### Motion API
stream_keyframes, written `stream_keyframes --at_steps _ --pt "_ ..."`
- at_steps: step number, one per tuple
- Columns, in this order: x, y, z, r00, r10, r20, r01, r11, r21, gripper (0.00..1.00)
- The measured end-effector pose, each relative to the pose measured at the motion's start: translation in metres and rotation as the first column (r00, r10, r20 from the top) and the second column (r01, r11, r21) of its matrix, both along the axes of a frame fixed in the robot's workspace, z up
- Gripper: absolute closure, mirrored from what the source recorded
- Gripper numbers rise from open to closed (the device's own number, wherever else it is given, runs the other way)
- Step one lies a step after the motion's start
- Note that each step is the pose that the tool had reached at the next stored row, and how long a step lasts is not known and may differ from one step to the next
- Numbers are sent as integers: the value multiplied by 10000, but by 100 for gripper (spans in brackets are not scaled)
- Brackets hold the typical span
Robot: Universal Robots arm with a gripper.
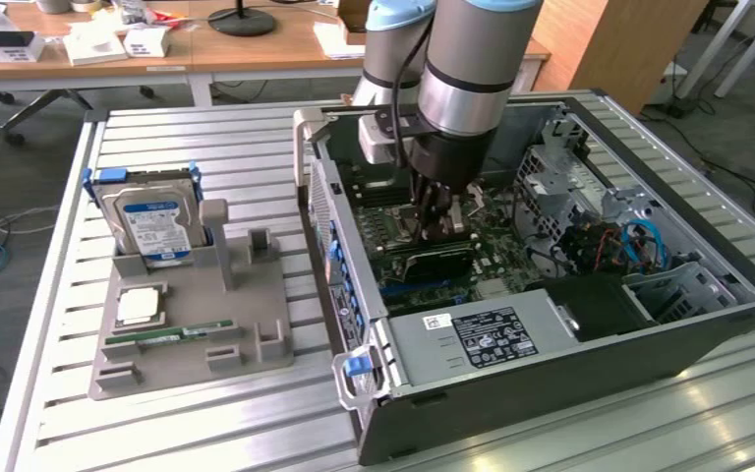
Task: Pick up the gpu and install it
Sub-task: 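Press down on the gpu until it lock into place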
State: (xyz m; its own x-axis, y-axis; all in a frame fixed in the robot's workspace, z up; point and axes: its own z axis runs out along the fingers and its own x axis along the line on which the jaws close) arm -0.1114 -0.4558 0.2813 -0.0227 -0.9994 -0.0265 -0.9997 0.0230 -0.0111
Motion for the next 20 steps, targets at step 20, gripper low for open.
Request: stream_keyframes --at_steps 20 --pt "26 0 -77 10000 0 -16 0 9999 113 89"
